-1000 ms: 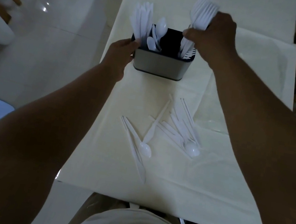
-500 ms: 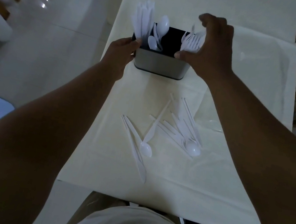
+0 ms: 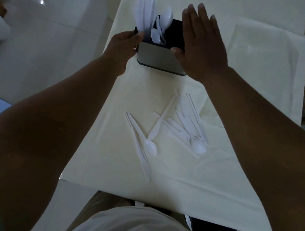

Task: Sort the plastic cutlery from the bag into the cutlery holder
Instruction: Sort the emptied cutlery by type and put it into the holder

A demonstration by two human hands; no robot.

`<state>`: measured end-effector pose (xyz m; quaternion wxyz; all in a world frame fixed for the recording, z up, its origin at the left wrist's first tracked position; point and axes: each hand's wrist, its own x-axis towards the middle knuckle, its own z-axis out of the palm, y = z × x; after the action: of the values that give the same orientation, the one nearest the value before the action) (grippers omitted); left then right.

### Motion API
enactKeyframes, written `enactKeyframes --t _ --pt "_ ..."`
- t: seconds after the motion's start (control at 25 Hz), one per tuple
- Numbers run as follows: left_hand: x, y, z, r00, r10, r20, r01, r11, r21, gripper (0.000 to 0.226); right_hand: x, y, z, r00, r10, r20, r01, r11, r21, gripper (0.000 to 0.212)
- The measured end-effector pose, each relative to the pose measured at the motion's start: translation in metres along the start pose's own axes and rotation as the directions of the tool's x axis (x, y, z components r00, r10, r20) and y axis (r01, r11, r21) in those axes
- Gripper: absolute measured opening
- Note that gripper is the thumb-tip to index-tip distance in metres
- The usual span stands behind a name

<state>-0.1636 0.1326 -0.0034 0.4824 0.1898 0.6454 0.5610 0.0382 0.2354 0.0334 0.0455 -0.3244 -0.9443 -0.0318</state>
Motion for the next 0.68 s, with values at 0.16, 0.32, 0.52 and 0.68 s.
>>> enactKeyframes --t 0.16,0.32,0.52,0.68 --pt "-0.006 -0.009 0.006 0.975 0.155 -0.157 -0.072 0.895 0.440 0.035 -0.029 -0.005 -0.014 0.990 0.019 -0.137 -0.006 0.996 0.092 0.075" --pt "-0.061 -0.062 0.006 0.892 0.451 0.017 -0.288 0.540 0.791 0.059 -0.098 -0.007 0.000 0.935 0.180 -0.305 -0.102 0.962 0.254 0.052" --pt "-0.126 -0.128 0.023 0.783 0.363 0.506 -0.575 0.111 0.811 0.032 -0.184 -0.018 0.052 0.950 0.292 0.112 -0.312 0.906 0.286 0.024" --pt "-0.136 -0.139 0.036 0.811 0.187 0.555 -0.576 0.089 0.812 0.039 -0.210 -0.040 0.066 0.886 0.325 0.330 -0.422 0.861 0.284 0.022"
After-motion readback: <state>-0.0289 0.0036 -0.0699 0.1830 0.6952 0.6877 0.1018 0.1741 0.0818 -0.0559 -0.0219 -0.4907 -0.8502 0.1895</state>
